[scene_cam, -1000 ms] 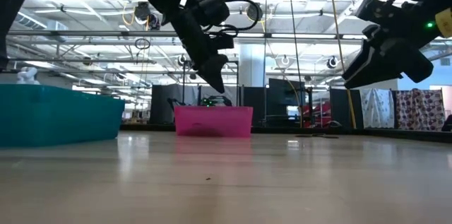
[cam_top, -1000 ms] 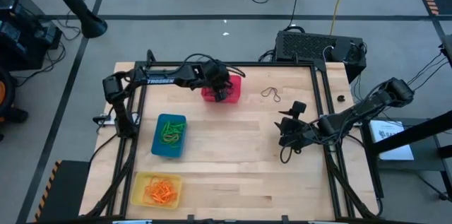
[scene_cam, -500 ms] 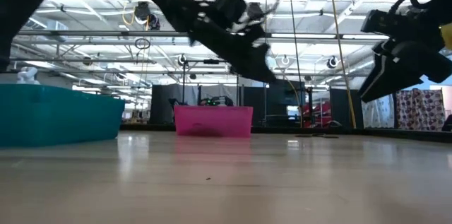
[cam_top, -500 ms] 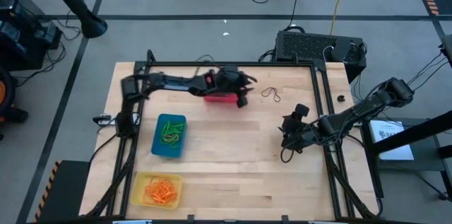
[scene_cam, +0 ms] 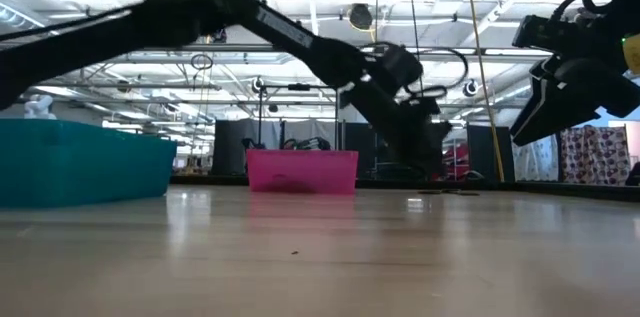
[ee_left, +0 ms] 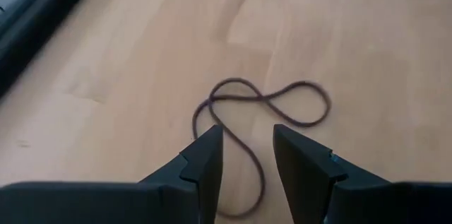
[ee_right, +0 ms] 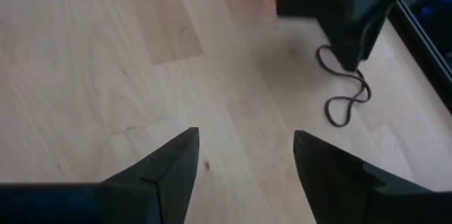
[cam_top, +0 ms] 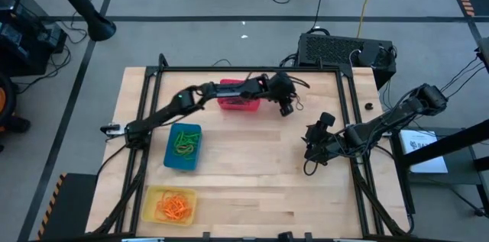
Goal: Sort rubber bands into baskets
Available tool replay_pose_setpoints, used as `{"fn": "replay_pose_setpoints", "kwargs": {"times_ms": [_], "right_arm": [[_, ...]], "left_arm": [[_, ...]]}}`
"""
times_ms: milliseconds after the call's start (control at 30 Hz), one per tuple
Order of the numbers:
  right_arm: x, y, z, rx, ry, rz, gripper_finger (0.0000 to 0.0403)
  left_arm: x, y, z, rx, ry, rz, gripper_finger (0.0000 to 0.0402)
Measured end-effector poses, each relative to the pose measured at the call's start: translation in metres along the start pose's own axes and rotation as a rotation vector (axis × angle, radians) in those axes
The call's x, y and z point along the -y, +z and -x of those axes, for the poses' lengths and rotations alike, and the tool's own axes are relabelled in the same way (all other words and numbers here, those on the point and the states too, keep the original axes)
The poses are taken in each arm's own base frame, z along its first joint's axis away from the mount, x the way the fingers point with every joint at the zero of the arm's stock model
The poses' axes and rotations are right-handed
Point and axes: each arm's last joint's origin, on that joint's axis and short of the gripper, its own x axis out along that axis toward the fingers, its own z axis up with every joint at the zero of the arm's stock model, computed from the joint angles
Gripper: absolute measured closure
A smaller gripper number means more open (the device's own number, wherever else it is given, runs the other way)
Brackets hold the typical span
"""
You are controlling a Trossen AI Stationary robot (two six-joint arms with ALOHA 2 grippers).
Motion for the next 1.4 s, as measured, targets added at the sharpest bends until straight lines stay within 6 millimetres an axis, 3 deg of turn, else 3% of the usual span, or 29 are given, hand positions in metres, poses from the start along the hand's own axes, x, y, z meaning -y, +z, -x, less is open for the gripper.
{"fn": "replay_pose_setpoints", "kwargs": {"times_ms": [67, 233, 367, 533, 700, 800, 900, 967, 1167, 1400], "right_arm": [[0.0, 0.0, 0.0, 0.0, -0.001, 0.001, 0.018], [0.0, -0.001, 0.0, -0.008, -0.003, 0.012, 0.018], [0.001, -0.001, 0.0, -0.007, -0.007, 0.027, 0.018], [0.0, 0.0, 0.0, 0.005, -0.002, 0.04, 0.018], [0.0, 0.0, 0.0, 0.003, 0.005, 0.013, 0.018], [0.0, 0.0, 0.0, 0.003, 0.005, 0.011, 0.018], [0.0, 0.0, 0.0, 0.003, 0.005, 0.011, 0.018], [0.0, 0.0, 0.0, 0.003, 0.005, 0.01, 0.018], [0.0, 0.0, 0.0, 0.003, 0.005, 0.011, 0.018], [-0.001, 0.0, 0.0, -0.011, 0.025, -0.002, 0.018]], "left_arm": [[0.003, 0.0, -0.008, -0.006, 0.012, -0.005, 0.027], [0.008, 0.008, -0.005, 0.006, 0.029, 0.026, 0.0272], [0.006, -0.015, -0.017, -0.118, 0.022, 0.094, 0.0272], [0.016, -0.02, -0.025, -0.111, 0.133, 0.021, 0.0272], [0.015, -0.022, -0.026, -0.124, 0.113, 0.001, 0.0275], [0.015, -0.024, -0.026, -0.143, 0.104, -0.002, 0.0303], [0.019, -0.024, -0.023, -0.159, 0.056, -0.009, 0.0369], [0.022, -0.022, -0.02, -0.168, 0.019, -0.011, 0.0391], [0.041, -0.003, 0.012, -0.213, -0.029, -0.108, 0.0398], [0.042, 0.051, 0.104, -0.203, 0.101, -0.209, 0.04]]}}
